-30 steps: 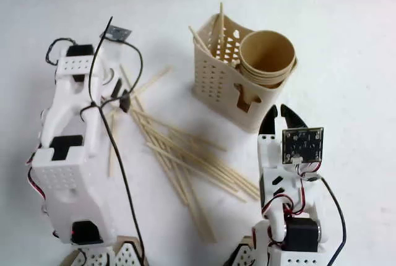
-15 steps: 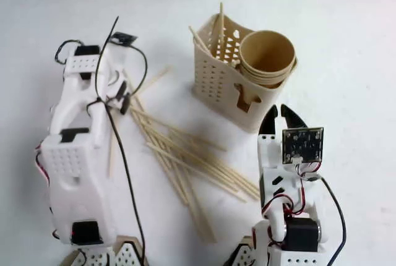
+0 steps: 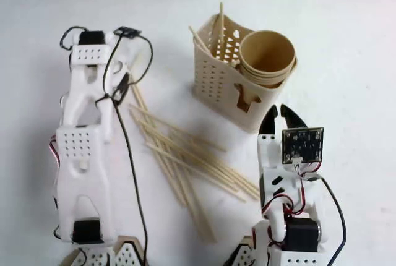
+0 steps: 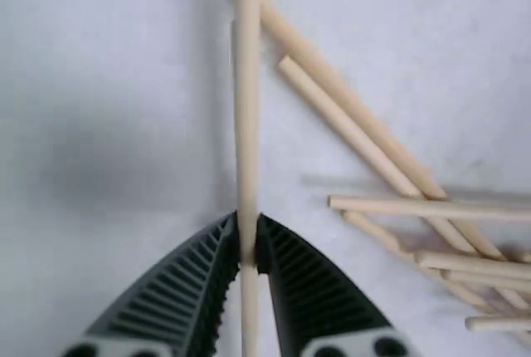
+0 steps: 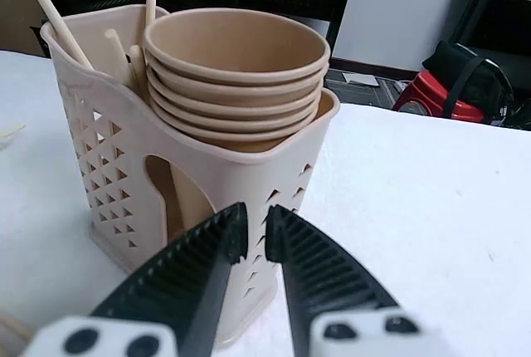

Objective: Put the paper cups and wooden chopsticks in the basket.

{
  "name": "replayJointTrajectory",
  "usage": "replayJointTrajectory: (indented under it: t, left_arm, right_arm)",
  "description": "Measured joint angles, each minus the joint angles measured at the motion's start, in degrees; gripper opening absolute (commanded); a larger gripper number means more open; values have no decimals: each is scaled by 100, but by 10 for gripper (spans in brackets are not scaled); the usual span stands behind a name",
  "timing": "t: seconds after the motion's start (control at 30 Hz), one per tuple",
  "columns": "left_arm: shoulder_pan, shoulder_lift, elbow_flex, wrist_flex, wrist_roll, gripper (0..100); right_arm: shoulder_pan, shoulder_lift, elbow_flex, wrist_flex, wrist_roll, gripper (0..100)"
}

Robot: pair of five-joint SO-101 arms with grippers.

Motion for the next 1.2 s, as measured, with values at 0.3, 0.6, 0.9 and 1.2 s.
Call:
replayJointTrajectory:
  t: [0.3, 0.6, 0.9, 1.2]
  left_arm:
    - [-9, -695, 70, 44, 0, 21]
    - [527, -2400, 132, 53, 0, 21]
    - [1820, -4123, 132, -976, 387, 21]
    - [2743, -4870, 132, -2910, 448, 21]
  right_arm:
    - [0, 0, 0, 0, 0, 53]
    - [0, 0, 0, 0, 0, 53]
    - [0, 0, 0, 0, 0, 53]
    - [0, 0, 0, 0, 0, 53]
